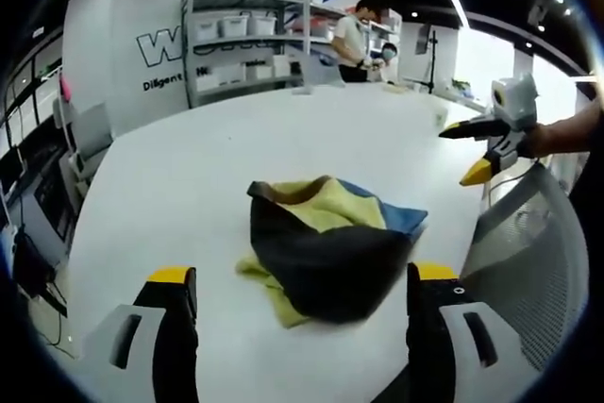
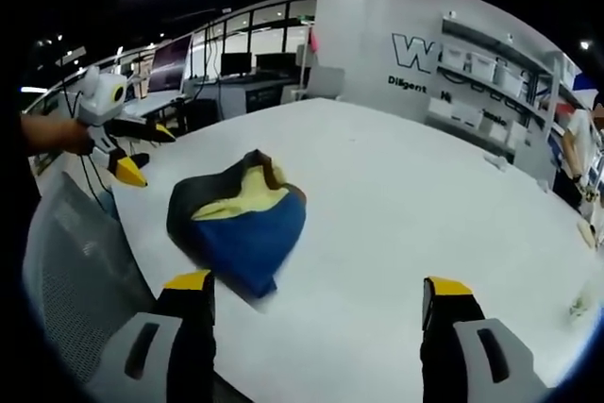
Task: Fold the garment on the visible template until the final outline fits inside the template.
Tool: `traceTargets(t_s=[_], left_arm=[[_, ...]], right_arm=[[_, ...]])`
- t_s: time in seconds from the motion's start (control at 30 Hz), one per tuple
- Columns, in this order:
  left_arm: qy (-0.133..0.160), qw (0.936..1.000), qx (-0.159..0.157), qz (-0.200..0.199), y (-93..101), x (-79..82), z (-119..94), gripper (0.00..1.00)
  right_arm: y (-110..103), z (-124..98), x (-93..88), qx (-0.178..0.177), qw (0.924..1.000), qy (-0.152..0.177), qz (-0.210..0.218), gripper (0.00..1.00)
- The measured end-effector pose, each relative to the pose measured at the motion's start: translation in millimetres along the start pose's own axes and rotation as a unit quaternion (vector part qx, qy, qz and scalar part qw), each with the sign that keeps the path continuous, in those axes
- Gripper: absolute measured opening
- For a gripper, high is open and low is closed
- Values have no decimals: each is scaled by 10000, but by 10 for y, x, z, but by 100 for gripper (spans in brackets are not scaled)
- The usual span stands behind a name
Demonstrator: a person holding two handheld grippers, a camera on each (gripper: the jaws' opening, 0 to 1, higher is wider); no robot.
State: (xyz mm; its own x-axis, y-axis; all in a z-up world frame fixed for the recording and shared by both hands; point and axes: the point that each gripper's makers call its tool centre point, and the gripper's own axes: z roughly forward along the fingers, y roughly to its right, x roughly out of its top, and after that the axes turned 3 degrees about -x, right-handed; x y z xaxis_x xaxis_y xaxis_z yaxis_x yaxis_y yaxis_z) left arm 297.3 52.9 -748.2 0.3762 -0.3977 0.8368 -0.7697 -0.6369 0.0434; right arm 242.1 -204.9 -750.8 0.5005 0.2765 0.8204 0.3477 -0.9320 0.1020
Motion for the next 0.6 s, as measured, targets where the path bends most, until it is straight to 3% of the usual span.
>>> traceTargets(t_s=[0.6], left_arm=[[37, 10000, -67, 61, -56, 99, 126, 86]], right_arm=[[-45, 119, 80, 99, 9999, 72, 2, 87]])
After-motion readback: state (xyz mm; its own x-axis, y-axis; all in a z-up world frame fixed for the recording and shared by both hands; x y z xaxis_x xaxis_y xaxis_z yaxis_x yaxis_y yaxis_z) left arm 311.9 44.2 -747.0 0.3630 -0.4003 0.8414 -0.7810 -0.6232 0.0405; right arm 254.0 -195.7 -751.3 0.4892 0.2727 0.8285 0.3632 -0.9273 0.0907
